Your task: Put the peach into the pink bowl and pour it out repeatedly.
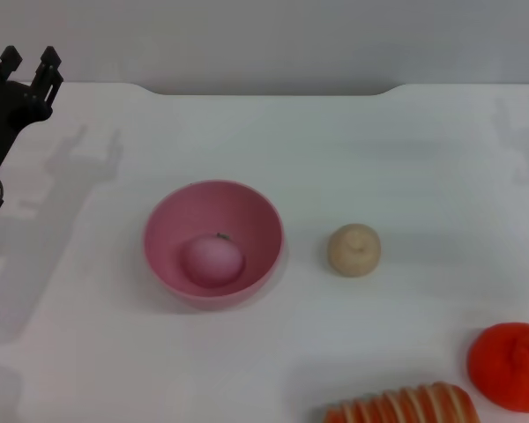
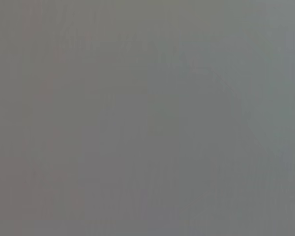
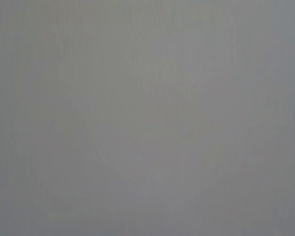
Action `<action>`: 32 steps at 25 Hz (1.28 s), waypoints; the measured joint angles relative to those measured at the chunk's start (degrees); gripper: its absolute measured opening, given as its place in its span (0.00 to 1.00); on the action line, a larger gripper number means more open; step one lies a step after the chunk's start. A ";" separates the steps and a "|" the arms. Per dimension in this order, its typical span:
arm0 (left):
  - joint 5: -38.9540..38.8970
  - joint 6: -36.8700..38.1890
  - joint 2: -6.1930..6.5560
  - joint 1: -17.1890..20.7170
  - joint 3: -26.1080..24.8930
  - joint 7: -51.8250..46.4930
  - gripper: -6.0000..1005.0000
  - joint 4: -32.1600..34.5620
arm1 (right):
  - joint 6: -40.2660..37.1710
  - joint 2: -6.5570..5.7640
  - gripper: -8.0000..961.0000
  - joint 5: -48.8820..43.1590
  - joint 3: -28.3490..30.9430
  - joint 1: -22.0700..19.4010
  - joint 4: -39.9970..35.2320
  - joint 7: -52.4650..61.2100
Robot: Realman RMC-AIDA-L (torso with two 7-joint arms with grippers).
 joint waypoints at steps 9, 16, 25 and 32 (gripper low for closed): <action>0.01 0.08 0.00 -0.02 -0.08 -0.09 0.55 -0.20 | 0.00 -0.04 0.65 0.00 0.00 -0.35 -0.16 0.04; 0.01 0.08 0.00 -0.06 0.10 -0.12 0.55 -0.28 | -0.07 -0.08 0.65 -0.02 0.00 -0.07 -0.27 0.04; 0.01 0.33 0.00 -0.34 0.35 -0.12 0.55 -0.55 | -0.06 -0.17 0.65 -0.08 0.00 0.32 -0.60 0.02; 0.01 0.39 0.00 -0.39 0.10 -0.13 0.55 -0.55 | -0.03 -0.18 0.65 -0.08 -0.15 0.41 -0.72 0.02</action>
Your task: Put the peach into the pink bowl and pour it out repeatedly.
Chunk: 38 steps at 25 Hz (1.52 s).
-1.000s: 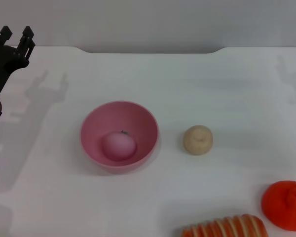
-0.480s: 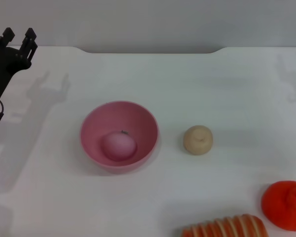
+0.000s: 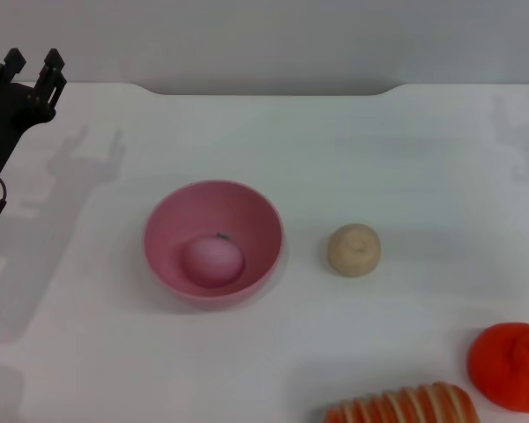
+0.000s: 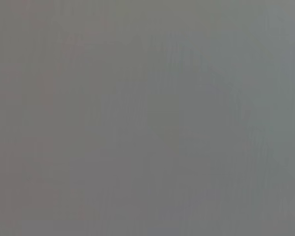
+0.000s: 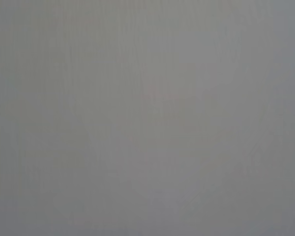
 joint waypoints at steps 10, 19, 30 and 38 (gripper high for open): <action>0.00 -0.24 0.00 0.23 0.20 0.00 0.55 0.01 | 0.03 -0.09 0.65 0.00 -0.03 0.09 0.00 0.00; 0.00 -0.39 0.00 0.42 0.18 0.00 0.55 -0.21 | 0.03 -0.04 0.65 0.00 -0.03 0.56 0.00 -0.31; 0.00 -0.42 0.00 0.45 0.36 -0.08 0.55 -0.35 | 0.02 0.10 0.65 0.00 -0.03 0.70 0.25 -0.33; 0.00 -0.42 0.00 0.44 0.37 -0.09 0.55 -0.35 | 0.02 0.10 0.65 0.00 -0.03 0.51 0.11 -0.37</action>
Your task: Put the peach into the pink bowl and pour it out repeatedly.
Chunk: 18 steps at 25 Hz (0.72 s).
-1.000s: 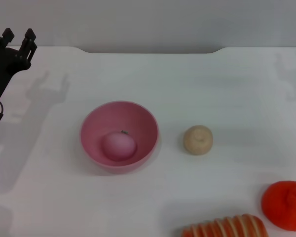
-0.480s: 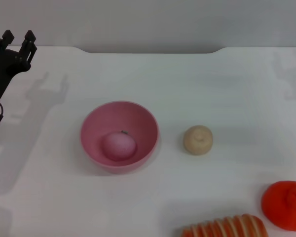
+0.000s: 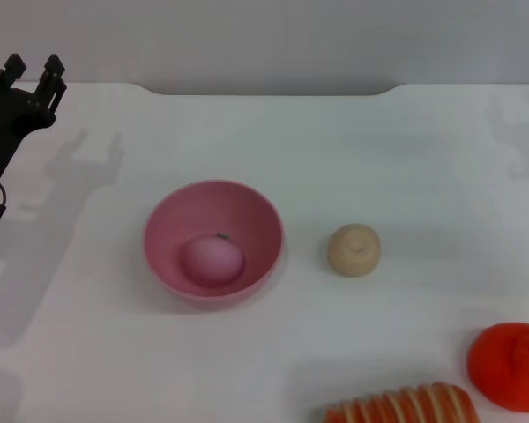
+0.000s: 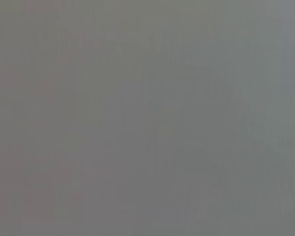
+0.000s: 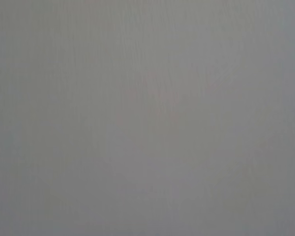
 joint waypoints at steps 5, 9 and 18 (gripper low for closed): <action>0.00 0.01 0.00 0.00 0.00 0.00 0.55 0.00 | 0.00 0.00 0.65 0.00 0.00 0.13 0.08 -0.02; 0.00 0.01 0.00 0.00 0.00 0.00 0.55 0.00 | 0.32 0.00 0.65 0.00 0.01 0.13 0.03 -0.05; 0.10 0.01 0.00 0.00 0.00 0.00 0.55 -0.06 | 0.77 0.00 0.65 0.00 0.00 0.12 -0.03 -0.05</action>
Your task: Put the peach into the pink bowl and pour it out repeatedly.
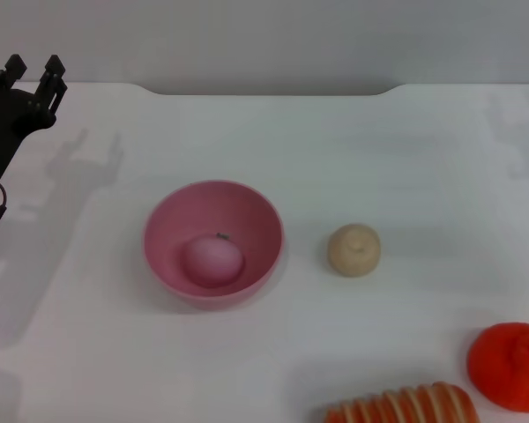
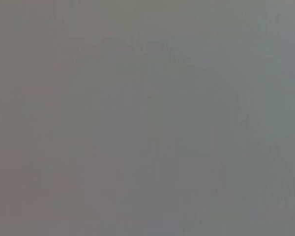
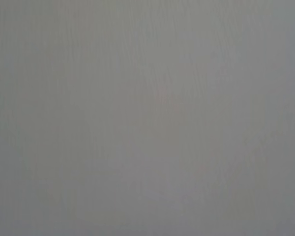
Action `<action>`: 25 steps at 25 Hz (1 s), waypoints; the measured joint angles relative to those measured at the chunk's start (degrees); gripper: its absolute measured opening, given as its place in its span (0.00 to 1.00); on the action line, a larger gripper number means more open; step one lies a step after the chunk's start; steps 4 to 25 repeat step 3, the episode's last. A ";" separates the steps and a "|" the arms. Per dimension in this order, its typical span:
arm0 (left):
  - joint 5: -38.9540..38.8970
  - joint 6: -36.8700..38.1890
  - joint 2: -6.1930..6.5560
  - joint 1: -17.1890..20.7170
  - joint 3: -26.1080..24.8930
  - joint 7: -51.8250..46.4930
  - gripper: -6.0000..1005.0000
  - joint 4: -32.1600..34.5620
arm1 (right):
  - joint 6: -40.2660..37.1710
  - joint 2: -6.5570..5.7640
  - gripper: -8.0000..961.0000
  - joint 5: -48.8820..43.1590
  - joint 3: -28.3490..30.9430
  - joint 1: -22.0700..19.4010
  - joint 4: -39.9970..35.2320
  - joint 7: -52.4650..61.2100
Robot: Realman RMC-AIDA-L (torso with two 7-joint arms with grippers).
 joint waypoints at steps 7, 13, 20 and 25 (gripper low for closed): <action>0.00 0.00 0.00 0.00 0.00 0.00 0.55 -0.04 | 0.02 0.00 0.65 0.00 0.00 0.00 0.00 0.00; 0.00 0.00 0.00 0.00 0.00 0.00 0.55 -0.04 | 0.02 0.00 0.65 0.00 0.00 0.00 0.00 0.00; 0.00 0.00 0.00 0.00 0.00 0.00 0.55 -0.04 | 0.02 0.00 0.65 0.00 0.00 0.00 0.00 0.00; 0.00 0.00 0.00 0.00 0.00 0.00 0.55 -0.04 | 0.02 0.00 0.65 0.00 0.00 0.00 0.00 0.00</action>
